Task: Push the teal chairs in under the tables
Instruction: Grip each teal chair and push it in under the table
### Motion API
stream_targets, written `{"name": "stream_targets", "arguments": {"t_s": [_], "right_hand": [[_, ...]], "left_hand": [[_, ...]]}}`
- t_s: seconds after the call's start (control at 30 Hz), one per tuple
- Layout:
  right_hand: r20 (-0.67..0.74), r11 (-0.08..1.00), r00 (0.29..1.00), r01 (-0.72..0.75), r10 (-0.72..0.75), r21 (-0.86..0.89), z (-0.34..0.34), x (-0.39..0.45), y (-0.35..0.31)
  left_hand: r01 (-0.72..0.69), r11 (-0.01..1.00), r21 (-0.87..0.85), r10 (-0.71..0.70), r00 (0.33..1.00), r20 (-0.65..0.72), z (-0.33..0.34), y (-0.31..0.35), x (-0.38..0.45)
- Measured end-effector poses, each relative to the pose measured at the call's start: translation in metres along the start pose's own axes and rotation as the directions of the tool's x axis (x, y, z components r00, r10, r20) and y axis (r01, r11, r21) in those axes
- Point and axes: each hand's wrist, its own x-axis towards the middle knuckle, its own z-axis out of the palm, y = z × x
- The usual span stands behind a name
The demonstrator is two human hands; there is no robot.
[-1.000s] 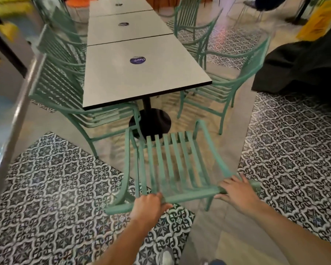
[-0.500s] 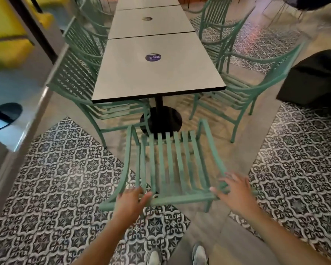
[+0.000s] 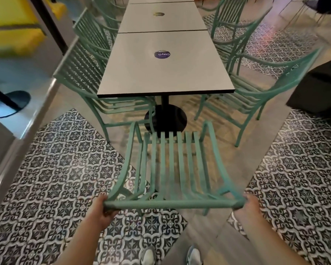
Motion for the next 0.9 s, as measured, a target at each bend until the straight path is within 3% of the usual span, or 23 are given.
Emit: {"name": "stream_targets", "arguments": {"t_s": [0.13, 0.37, 0.9], "right_hand": [[-0.049, 1.000, 0.999, -0.013, 0.012, -0.013, -0.008, 0.040, 0.002], [-0.033, 0.994, 0.996, -0.087, 0.085, -0.062, 0.021, 0.028, -0.019], [-0.010, 0.990, 0.998, -0.063, 0.062, -0.129, 0.082, 0.051, -0.045]], "left_hand": [[-0.009, 1.000, 0.014, 0.010, 0.999, -0.040, 0.005, 0.004, 0.000], [-0.022, 1.000, 0.011, 0.022, 0.999, -0.027, 0.025, 0.014, -0.006], [-0.043, 0.998, -0.047, 0.043, 0.999, -0.009, 0.072, 0.053, 0.013]]}}
